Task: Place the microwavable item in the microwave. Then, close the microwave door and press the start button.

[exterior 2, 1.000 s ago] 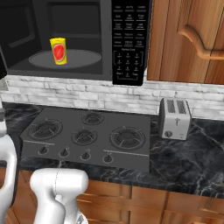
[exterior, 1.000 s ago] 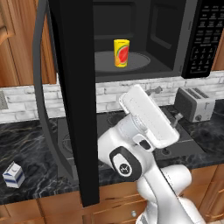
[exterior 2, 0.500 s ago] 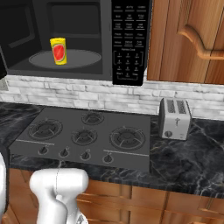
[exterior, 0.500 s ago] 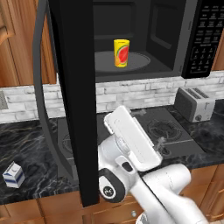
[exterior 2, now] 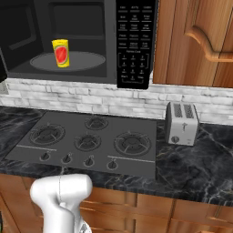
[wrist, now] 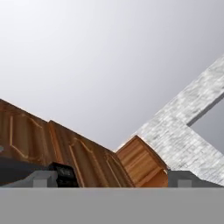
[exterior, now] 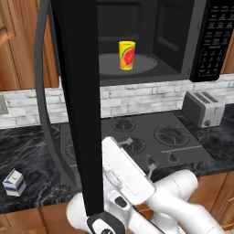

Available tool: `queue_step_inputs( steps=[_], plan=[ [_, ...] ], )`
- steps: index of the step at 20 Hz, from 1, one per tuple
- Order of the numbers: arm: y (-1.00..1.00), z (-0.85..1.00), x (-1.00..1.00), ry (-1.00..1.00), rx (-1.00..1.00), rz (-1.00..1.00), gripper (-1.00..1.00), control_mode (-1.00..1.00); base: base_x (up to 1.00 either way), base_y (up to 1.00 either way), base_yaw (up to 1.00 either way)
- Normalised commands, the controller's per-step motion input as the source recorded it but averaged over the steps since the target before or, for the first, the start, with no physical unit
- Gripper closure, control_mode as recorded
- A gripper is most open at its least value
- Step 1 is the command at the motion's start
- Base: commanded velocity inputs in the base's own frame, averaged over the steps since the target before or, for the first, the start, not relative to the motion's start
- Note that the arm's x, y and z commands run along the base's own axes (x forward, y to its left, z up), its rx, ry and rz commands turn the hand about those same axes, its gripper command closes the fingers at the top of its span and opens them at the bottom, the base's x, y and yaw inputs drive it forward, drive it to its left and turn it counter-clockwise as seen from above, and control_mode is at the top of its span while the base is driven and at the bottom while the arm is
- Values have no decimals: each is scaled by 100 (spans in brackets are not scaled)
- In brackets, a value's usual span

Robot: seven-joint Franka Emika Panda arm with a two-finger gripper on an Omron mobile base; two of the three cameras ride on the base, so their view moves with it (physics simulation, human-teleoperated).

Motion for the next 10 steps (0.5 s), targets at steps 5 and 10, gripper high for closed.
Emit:
queue_step_inputs(
  steps=[5, 10],
  plan=[
    [62, -26, 0, 33, -1, 27, -100, -100, 0, 0, 0],
    [57, -43, 0, 28, 0, 27, -100, -100, 0, 0, 0]
  ],
)
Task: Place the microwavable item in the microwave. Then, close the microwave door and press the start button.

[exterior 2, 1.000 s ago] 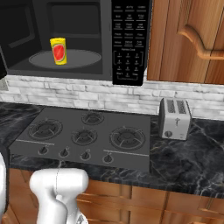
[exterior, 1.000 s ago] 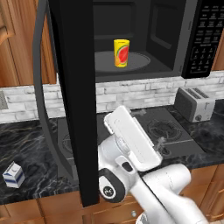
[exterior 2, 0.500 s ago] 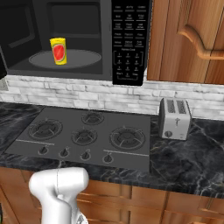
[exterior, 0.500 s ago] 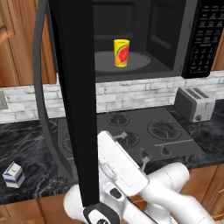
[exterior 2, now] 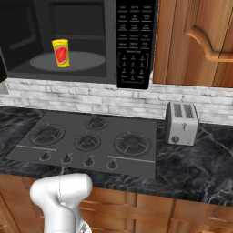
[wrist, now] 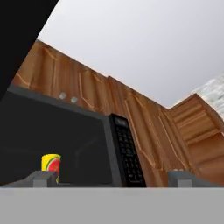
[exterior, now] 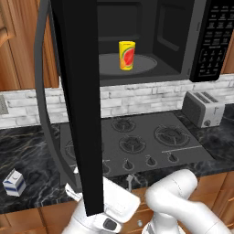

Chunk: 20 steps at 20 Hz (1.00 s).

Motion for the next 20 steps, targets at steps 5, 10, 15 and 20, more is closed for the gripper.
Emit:
queue_step_inputs(
  steps=[5, 10, 15, 20],
  plan=[
    [48, -39, 0, 20, 0, 23, -100, -100, 0, 0, 0],
    [44, -4, 1, 3, 0, 18, -100, -100, 0, 0, 0],
    [28, 0, 2, -4, 3, 14, -100, -100, 0, 0, 0],
    [3, 16, 0, -15, 7, 10, -100, -100, 0, 0, 0]
  ],
)
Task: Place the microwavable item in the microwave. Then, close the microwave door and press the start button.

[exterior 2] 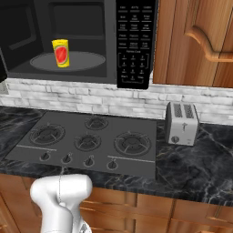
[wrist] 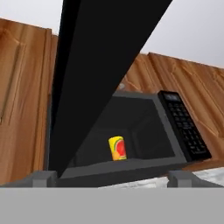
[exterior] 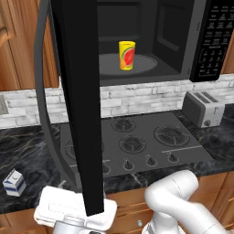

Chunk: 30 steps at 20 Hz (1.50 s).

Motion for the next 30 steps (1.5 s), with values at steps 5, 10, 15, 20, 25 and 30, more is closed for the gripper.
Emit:
queue_step_inputs(
  steps=[5, 10, 15, 20, 25, 30],
  plan=[
    [-6, 31, 0, -21, 9, 6, -100, -100, 0, 0, 0],
    [-7, 51, 0, -21, 11, 0, -100, -100, 0, 0, 0],
    [-18, 60, 0, -27, 8, 0, -100, -100, 0, 0, 0],
    [-39, 49, -3, -22, 11, 0, -100, -100, 0, 0, 0],
    [-77, 25, -15, -11, 24, 1, -100, -100, 0, 0, 0],
    [-98, 25, -4, -1, 32, 4, -100, -100, 0, 0, 0]
  ],
)
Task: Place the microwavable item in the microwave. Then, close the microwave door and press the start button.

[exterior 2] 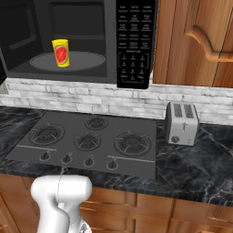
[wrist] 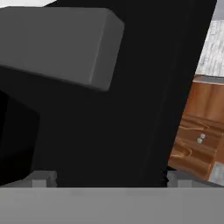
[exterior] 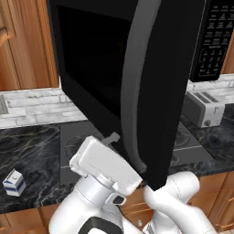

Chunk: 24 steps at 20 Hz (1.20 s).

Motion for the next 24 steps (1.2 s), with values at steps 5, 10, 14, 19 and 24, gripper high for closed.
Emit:
queue_step_inputs(
  steps=[5, 10, 14, 19, 24],
  plan=[
    [-100, 25, 0, 0, 31, 6, -100, -100, 0, 0, 0],
    [-100, 21, 0, 0, 30, 6, -100, -100, 0, 0, 0],
    [-95, 19, 1, 0, 28, 8, -100, -100, 0, 0, 0],
    [-95, 19, 14, 1, 29, 13, -100, -100, 0, 0, 0],
    [-83, 18, 25, 1, 27, 15, -100, -100, 0, 0, 0]
  ],
)
